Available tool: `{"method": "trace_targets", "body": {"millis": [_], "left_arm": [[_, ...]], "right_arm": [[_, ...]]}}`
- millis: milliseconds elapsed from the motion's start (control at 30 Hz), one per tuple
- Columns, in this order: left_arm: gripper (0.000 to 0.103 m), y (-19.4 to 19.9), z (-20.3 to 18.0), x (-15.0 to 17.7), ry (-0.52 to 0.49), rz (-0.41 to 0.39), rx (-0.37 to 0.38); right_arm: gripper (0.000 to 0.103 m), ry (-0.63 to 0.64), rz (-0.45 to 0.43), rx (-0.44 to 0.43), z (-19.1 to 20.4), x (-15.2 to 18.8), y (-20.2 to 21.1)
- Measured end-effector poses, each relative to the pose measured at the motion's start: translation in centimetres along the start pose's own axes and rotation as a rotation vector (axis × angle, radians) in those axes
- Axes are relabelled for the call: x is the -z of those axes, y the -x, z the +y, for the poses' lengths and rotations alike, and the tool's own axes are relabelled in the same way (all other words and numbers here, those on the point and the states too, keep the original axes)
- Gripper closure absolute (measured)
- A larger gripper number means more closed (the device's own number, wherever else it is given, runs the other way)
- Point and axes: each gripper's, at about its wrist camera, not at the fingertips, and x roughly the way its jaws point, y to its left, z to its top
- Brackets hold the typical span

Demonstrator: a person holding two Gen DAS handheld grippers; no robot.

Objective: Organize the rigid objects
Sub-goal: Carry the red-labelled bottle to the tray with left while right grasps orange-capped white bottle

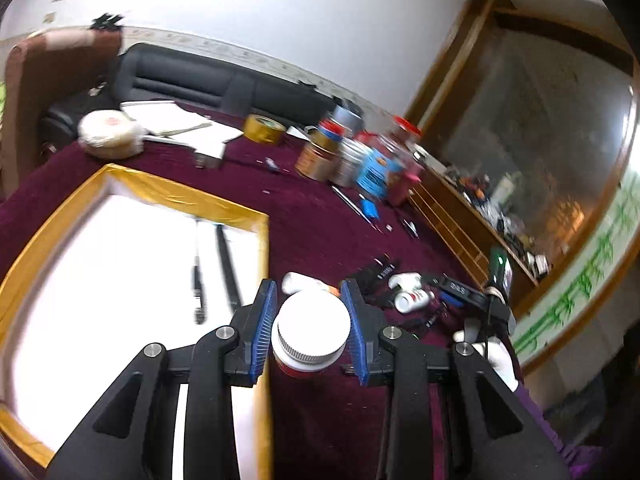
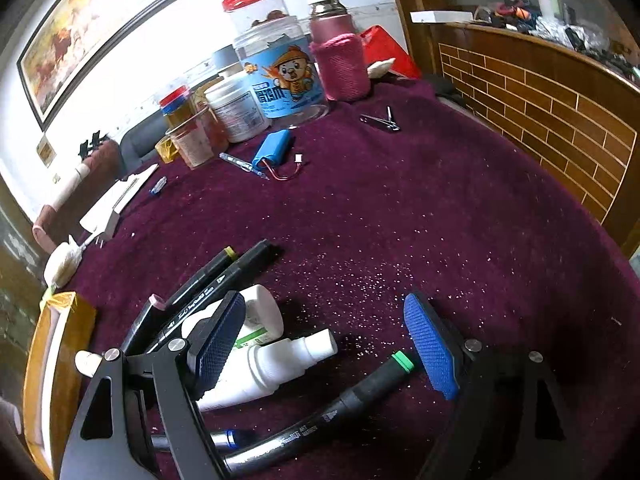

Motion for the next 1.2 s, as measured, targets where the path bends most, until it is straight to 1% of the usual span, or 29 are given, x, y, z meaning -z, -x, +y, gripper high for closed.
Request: {"method": "trace_targets", "body": {"millis": [100,167,200,267,300,367,400,467,567,667,700,733,767,800,833,867,933,1000,1067,1133,1167,1200], "left_arm": [[0.072,1.3,2.0,0.0,0.051,-0.025,0.002],[0.072,2.0,3.1,0.0,0.066,-0.046,-0.007],[0.072,2.2,3.5,0.1,0.073,-0.052,-0.008],[0.072,2.1,4.3,0.2,0.094,-0.058,-0.003],[0.072,2.1,4.7,0.3,0.105,-0.058,0.001],[0.072,1.7,5.3,0.5,0.123,-0.052,0.008],[0.072,1.6,5.6,0.6,0.129,-0.047,0.011],[0.072,1.5,6.1,0.8,0.137,-0.041,0.015],[0.072,1.7,6.9,0.9,0.145,-0.04,0.012],[0.072,1.8,7.9,0.8,0.156,-0.044,0.004],[0.072,1.8,8.3,0.8,0.162,-0.043,0.002],[0.072,1.7,8.6,0.7,0.168,-0.041,-0.002],[0.072,1.5,9.0,0.6,0.176,-0.036,-0.007],[0.072,1.4,9.2,0.5,0.181,-0.031,-0.008],[0.072,1.3,9.6,0.4,0.188,-0.024,-0.01],[0.072,1.1,9.9,0.2,0.196,-0.017,-0.011],[0.072,1.0,10.2,0.0,0.2,-0.005,-0.012],[0.072,0.9,10.4,-0.5,0.2,0.009,-0.012],[0.072,0.7,10.5,-1.1,0.193,0.029,-0.003],[0.072,0.2,10.5,-2.0,0.175,0.054,-0.009],[0.072,-0.2,10.5,-2.5,0.163,0.074,-0.014],[0.072,-0.8,10.4,-3.1,0.144,0.099,-0.021]], "right_arm": [[0.029,0.006,0.009,0.02,0.6,-0.1,0.9],[0.029,0.024,0.01,-0.055,1.9,-0.3,2.5],[0.029,0.069,0.007,-0.106,3.7,-0.3,3.8],[0.029,0.181,0.025,-0.176,7.1,-0.2,5.1],[0.029,0.263,0.059,-0.225,9.5,0.1,5.2],[0.029,0.368,0.112,-0.277,12.9,1.1,4.8],[0.029,0.446,0.149,-0.299,15.3,2.1,4.2],[0.029,0.567,0.189,-0.303,18.8,3.8,2.9],[0.031,0.72,0.241,-0.287,22.6,5.9,0.6],[0.033,0.849,0.254,-0.231,24.6,7.6,-1.1],[0.04,0.889,0.269,-0.214,25.2,8.1,-1.9],[0.053,0.905,0.283,-0.207,25.4,8.3,-2.7],[0.059,0.922,0.303,-0.196,25.6,8.6,-3.4],[0.065,0.94,0.284,-0.172,25.7,8.7,-3.7],[0.074,0.943,0.278,-0.168,25.7,8.4,-3.8],[0.077,0.918,0.281,-0.181,25.6,8.0,-3.8],[0.078,0.848,0.301,-0.232,25.2,7.2,-3.6],[0.079,0.808,0.274,-0.237,24.9,6.3,-3.0],[0.079,0.742,0.261,-0.272,24.5,5.2,-1.9],[0.079,0.668,0.246,-0.327,24.6,3.7,-0.6],[0.079,0.638,0.252,-0.359,24.8,3.1,-0.2],[0.079,0.596,0.272,-0.41,25.2,2.6,0.1]]}}
